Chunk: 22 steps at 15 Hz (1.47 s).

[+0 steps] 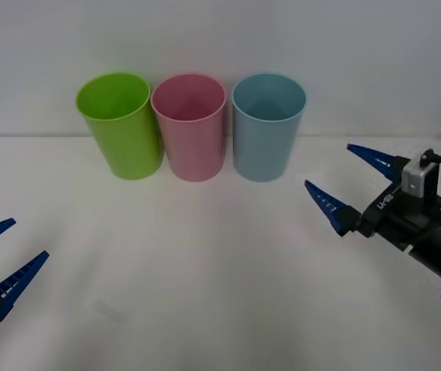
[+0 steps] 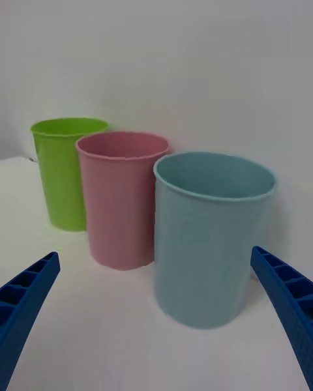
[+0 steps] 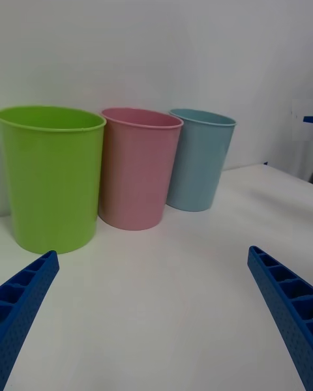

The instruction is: Grasp the object on the table and drop it into the matching bin: aluminum can to the light blue bin, PET bottle to the pink bin.

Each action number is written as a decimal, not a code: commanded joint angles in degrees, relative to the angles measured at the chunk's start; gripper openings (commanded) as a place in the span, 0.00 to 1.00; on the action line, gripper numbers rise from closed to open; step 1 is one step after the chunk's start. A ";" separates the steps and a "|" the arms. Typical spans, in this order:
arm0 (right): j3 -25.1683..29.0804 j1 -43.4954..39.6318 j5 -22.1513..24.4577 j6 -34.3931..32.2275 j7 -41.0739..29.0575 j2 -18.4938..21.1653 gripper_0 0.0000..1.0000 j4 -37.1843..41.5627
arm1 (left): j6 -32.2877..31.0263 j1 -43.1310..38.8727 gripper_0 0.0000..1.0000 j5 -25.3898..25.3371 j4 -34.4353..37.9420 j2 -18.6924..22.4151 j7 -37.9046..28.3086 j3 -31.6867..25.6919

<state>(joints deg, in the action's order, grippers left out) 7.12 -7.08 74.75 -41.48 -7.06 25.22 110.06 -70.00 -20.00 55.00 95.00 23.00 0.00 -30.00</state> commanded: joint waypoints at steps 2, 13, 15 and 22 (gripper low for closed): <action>4.21 -6.72 -2.94 -4.92 6.80 -0.09 1.00 1.30 | 0.00 0.00 1.00 0.00 0.00 0.00 0.00 0.00; 16.96 -20.43 -8.83 -19.69 7.50 -2.28 1.00 1.56 | 0.00 0.00 1.00 0.00 0.00 0.00 0.00 0.00; 18.37 -21.75 -9.01 -20.57 8.03 -2.46 1.00 1.56 | 0.00 0.00 1.00 0.00 0.00 0.00 0.00 0.00; 20.04 -25.35 -10.33 -19.07 9.61 -2.90 1.00 1.21 | 0.00 0.00 1.00 0.00 0.00 0.00 0.00 0.00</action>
<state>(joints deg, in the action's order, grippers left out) 27.24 -32.29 64.38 -61.06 2.41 22.33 111.27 -70.00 -20.00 55.00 95.00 23.00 0.00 -30.00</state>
